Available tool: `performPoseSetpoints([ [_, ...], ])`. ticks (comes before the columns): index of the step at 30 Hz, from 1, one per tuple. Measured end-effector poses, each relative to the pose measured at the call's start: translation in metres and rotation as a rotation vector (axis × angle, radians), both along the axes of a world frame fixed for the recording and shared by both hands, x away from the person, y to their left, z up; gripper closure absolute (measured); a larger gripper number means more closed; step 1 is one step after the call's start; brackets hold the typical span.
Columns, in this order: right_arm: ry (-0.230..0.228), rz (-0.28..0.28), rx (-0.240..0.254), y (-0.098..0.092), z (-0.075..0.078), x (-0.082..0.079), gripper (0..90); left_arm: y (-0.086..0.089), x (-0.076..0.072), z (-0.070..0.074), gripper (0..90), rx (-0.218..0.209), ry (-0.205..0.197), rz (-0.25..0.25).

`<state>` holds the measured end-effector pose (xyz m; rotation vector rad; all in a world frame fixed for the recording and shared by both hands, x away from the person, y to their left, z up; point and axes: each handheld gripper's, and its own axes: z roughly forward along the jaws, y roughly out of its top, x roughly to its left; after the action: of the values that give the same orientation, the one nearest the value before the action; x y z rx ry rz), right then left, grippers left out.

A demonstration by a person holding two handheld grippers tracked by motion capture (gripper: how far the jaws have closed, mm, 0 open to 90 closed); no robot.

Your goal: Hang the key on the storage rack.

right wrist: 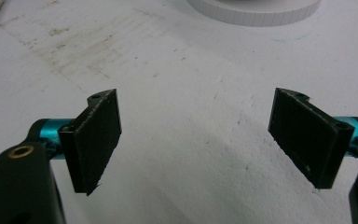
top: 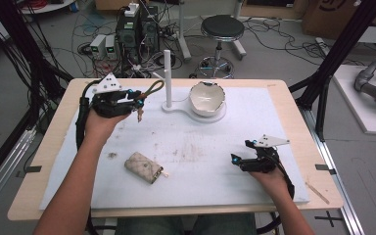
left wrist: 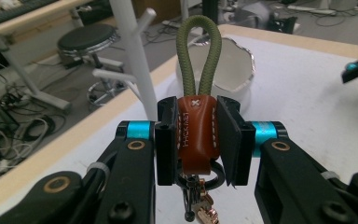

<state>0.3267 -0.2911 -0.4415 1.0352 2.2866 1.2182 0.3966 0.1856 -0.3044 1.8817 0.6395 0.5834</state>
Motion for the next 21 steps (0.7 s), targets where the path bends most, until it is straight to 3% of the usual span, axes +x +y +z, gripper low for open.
performPoseSetpoints([
  [4,0.0,-0.003,0.003,0.0,0.0,0.0,17.2,-0.006,0.011,0.014,69.7,-0.004,-0.018,0.008],
  [9,-0.001,-0.007,0.001,-0.001,0.0,0.002,17.2,-0.016,0.024,0.024,69.7,0.025,-0.022,0.012],
  [21,0.01,-0.01,-0.002,-0.003,-0.002,0.002,17.2,-0.026,0.042,0.014,69.6,0.094,0.01,0.06],
])
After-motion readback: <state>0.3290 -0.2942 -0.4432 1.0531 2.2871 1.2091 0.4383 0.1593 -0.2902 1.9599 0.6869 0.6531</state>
